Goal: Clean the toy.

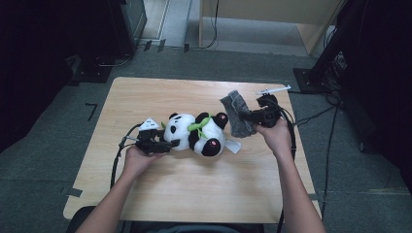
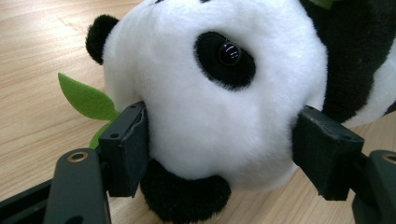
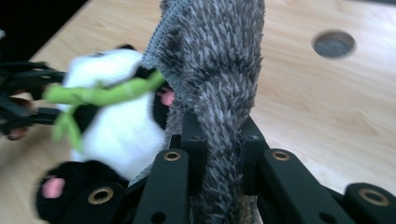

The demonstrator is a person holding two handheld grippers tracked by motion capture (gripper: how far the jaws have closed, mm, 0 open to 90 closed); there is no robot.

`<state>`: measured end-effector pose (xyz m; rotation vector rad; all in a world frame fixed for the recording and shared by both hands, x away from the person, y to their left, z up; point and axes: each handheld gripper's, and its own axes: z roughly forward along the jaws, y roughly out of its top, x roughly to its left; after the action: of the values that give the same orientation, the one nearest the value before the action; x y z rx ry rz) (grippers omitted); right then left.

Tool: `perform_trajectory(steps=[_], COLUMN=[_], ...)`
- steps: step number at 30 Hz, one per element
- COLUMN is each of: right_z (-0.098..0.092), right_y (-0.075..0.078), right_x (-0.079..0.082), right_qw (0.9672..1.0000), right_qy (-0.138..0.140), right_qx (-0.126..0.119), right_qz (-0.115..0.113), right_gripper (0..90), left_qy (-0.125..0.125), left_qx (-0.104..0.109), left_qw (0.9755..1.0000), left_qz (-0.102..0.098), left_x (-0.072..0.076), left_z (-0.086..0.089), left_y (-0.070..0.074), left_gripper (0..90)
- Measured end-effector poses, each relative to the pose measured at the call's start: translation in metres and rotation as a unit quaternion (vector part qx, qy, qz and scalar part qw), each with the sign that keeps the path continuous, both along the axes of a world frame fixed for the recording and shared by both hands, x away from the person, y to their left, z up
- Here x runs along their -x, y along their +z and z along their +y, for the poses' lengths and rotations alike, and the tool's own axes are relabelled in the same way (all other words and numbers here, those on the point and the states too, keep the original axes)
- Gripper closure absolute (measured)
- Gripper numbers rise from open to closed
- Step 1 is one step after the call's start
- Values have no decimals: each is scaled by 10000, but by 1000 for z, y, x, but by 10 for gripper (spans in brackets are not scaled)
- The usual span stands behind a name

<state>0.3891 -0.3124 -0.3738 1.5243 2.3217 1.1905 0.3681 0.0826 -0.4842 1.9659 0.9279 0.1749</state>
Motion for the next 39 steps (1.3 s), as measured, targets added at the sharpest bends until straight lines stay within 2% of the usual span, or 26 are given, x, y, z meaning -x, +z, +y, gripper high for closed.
perform_trajectory(steps=[4,7,10,13,17,21,26,28,39], right_z=[20,39,58,74,87,91,86,83,68], right_y=[13,16,10,-1,-14,-25,-36,-38,-45], right_x=[5,6,3,-1,-5,-8,-4,-2,4], right_qw=[9993,9980,9968,9951,9936,9931,9938,9940,9948], right_qy=[300,557,759,961,1094,1122,1088,1086,1009], right_qx=[-60,-41,25,176,286,312,236,159,154], right_qz=[-193,-285,-263,-130,37,132,24,23,20], right_gripper=[790,789,789,788,788,782,781,782,783], left_qy=[10,31,42,28,28,44,52,46,71], left_qx=[11,35,47,28,14,-28,-131,-148,-158], left_qw=[10000,10000,10000,10000,10000,10000,9999,9999,9998], left_qz=[7,23,35,28,21,17,33,43,79], left_x=[0,0,-1,0,0,0,1,1,0], left_z=[0,0,0,0,0,-1,-3,-3,-3], left_y=[0,0,1,1,0,0,2,2,3], left_gripper=[254,253,254,255,255,261,303,315,340])
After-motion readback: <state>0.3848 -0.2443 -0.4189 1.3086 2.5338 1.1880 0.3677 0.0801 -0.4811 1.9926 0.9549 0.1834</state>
